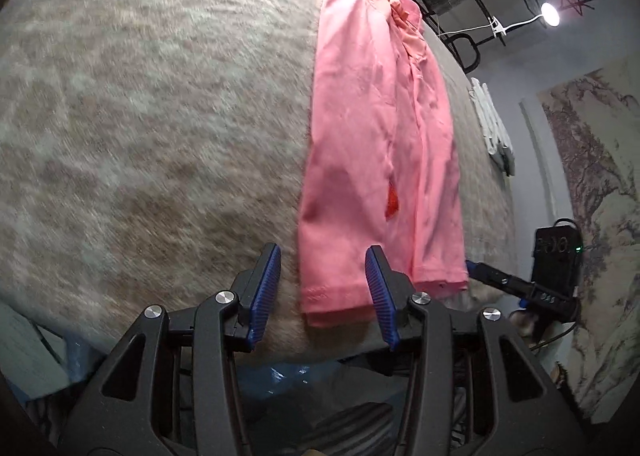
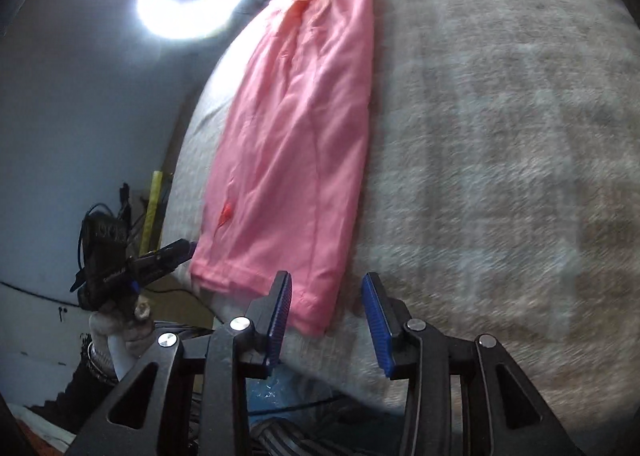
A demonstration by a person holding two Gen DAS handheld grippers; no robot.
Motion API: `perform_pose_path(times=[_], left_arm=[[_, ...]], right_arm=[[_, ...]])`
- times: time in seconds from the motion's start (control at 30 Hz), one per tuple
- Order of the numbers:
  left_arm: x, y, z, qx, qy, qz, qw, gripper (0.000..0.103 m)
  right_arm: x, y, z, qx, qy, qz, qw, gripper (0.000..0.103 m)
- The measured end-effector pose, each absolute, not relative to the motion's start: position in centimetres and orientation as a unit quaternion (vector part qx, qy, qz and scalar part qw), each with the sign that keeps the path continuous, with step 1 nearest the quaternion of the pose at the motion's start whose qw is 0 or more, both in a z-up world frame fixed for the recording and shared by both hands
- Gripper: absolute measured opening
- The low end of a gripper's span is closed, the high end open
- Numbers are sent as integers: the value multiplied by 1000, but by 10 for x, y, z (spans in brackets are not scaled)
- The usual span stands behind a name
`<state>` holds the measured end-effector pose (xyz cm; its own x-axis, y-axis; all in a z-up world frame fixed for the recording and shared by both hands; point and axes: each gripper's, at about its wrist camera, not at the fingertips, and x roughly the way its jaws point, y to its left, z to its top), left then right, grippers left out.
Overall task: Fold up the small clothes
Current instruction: 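Move both grippers to the shirt hem and pinch it, then lift the hem with both grippers and fold it toward the collar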
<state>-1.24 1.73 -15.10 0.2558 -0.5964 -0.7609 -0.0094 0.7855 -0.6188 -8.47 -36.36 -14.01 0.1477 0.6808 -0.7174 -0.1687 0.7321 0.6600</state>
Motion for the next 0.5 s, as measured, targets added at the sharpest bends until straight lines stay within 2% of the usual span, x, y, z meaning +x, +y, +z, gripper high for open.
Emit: perform_pose_path(times=[0.17,0.2,0.23,0.27,0.3,0.37,0.5], left_arm=[[-19,6,-152,-259,585,-218,737,44],[-19,3,-150,-253,584,-218,740,44],[-18,2,-150,-248,583,-220,742,35],[-17,-1,-150,-249,586,-223,738,18],[-15,-2,-151,-254,589,-224,734,13],[-16,-1,-151,-262,586,-223,733,5],[-24,0,-135,-271,565,-235,743,4]], right_arm=[[-103,-358,-147,233,588,322,705,34],[-104,-357,-149,236,586,330,701,31],[-105,-354,-150,236,586,334,700,27],[-105,-352,-153,236,589,339,695,15],[-105,-349,-156,238,592,342,690,5],[-106,-345,-159,240,594,344,687,0],[-115,-348,-139,239,575,356,696,0]])
